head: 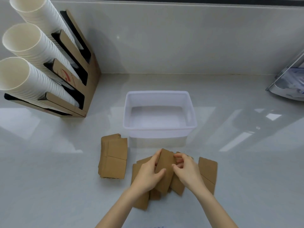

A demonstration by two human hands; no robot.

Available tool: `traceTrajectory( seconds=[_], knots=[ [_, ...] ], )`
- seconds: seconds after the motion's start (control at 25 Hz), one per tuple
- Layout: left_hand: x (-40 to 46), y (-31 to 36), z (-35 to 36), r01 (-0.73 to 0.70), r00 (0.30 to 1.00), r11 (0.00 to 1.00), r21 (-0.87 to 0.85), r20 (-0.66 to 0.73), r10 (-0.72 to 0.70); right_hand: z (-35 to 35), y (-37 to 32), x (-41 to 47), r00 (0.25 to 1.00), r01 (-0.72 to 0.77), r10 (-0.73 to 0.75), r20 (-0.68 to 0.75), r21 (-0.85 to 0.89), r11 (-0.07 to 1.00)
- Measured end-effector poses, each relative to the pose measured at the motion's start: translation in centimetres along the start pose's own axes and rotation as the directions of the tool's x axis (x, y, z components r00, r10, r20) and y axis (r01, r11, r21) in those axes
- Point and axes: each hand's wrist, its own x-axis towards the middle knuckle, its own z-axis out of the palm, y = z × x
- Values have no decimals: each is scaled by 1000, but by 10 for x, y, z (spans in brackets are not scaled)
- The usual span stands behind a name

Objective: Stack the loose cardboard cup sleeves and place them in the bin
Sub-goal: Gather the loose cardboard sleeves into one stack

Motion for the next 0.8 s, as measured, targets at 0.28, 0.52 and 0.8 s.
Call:
traceTrajectory(
  seconds=[0.28,0.52,0.8],
  knots=[
    [0,-2,-7,43,996,990,-133,-73,-53,-5,6,2,998,-13,11,-67,-24,1000],
    [-2,-2,-16,109,982,978,-175,-132,-133,-5,13,7,997,-79,66,-48,-338,938],
    [-3,-3,-20,142,976,970,-196,-136,-171,-10,16,11,995,-98,94,-30,-273,957]
  ],
)
